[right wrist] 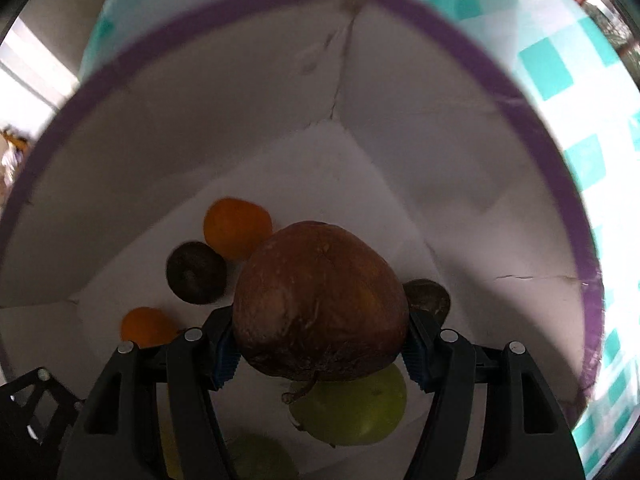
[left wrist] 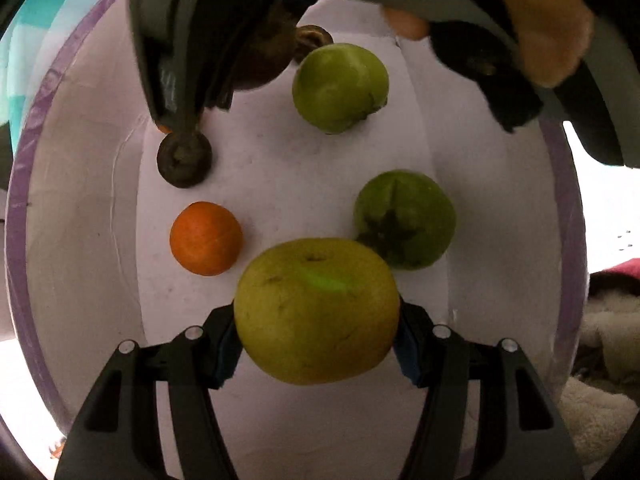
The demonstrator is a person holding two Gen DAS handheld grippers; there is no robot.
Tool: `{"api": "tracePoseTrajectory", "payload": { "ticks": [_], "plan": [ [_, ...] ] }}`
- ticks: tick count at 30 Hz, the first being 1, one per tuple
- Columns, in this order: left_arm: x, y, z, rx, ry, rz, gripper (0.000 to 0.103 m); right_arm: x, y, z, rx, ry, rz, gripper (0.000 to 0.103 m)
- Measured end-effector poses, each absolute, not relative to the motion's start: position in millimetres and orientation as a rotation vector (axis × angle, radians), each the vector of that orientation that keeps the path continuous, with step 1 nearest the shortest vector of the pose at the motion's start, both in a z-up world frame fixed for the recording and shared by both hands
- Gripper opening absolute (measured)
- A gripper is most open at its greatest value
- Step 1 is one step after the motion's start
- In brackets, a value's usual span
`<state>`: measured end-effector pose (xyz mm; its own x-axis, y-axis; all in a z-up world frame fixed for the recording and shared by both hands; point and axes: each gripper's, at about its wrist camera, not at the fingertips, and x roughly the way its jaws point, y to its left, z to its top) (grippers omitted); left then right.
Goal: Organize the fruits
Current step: 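Open both tools to release the two fruits into the box, then move both tools back toward the orange and small dark fruit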
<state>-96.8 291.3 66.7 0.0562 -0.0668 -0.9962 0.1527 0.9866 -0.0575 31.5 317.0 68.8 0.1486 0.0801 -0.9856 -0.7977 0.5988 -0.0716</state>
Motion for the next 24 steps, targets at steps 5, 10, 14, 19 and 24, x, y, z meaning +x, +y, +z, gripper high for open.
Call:
{"api": "tracePoseTrajectory", "payload": {
  "ticks": [5,10,14,19,24],
  "plan": [
    [-96.7,293.0,63.8,0.086,1.55,-0.158,0.063,28.6,317.6,59.7,-0.72,1.297,0.706,0.064],
    [-94.2,294.6,60.9,0.081,1.594,-0.111,0.063,28.0,318.2,62.4,-0.704,1.297,0.696,0.069],
    [-92.6,298.2,66.5,0.076,1.582,-0.048,0.066,21.4,309.7,86.1,-0.659,1.226,0.717,0.077],
    [-94.8,297.7,78.7,0.104,1.53,0.057,0.08,7.9,268.2,136.3,-0.524,1.122,0.761,0.082],
    [-108.9,288.8,105.8,0.086,1.382,0.207,0.081,-21.6,174.7,192.1,-0.331,0.989,0.799,0.085]
  ]
}}
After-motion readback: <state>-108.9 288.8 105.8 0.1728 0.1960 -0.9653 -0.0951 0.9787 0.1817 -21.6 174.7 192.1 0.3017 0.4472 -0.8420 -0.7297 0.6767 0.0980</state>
